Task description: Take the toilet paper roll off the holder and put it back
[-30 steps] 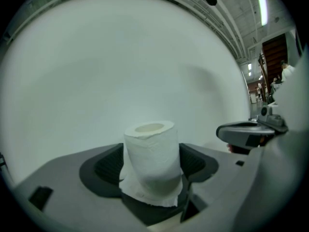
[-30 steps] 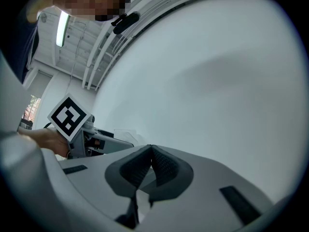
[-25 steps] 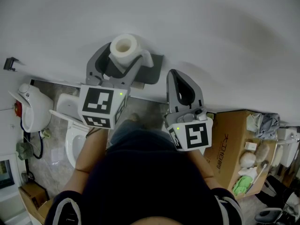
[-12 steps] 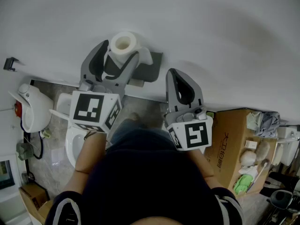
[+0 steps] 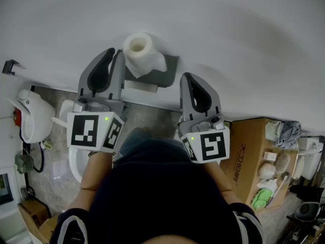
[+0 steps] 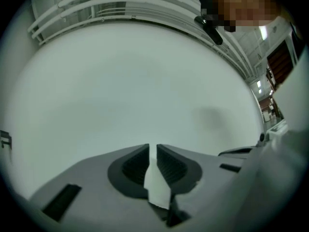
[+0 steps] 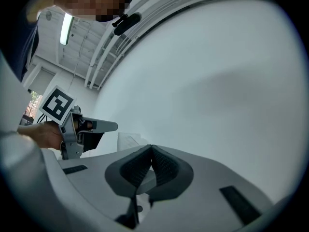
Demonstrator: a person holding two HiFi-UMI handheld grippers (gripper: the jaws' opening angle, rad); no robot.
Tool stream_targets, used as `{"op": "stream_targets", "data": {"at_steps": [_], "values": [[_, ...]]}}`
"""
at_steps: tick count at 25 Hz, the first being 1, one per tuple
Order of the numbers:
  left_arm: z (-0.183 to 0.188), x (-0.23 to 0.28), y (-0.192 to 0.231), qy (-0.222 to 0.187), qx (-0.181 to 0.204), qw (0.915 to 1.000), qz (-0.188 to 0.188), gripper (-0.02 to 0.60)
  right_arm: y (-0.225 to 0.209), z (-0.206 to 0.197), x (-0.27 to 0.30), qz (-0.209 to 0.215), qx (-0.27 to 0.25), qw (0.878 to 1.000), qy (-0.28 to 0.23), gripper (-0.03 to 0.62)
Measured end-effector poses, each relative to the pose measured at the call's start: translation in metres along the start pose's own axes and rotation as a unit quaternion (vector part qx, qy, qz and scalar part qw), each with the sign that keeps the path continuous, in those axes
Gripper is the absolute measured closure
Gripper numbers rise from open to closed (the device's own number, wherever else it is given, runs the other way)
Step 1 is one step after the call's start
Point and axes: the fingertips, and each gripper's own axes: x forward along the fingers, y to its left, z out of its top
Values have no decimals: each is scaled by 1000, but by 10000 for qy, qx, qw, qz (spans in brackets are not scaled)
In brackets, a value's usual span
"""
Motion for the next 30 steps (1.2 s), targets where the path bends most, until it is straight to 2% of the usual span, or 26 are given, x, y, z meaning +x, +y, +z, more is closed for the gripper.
{"op": "stream_targets", "data": {"at_steps": [2, 8, 15, 20, 30], "values": [[1, -5, 9, -8, 18, 9999, 117, 580, 2, 4, 1, -38, -58, 10000, -24, 579], [-5, -20, 41, 132, -157, 9995, 260, 580, 6, 15, 7, -271, -261, 9992, -103, 579], [-12, -37, 81, 242, 12, 9992, 315, 581, 11, 26, 17, -729, -499, 9961, -66, 579], [-20, -38, 89, 267, -70, 9996, 31, 581, 15, 33, 14, -1111, -706, 9913, 52, 579], [-21, -46, 85, 195, 36, 9976, -670, 581, 32, 44, 1, -1704, -897, 9811, 171, 579]]}}
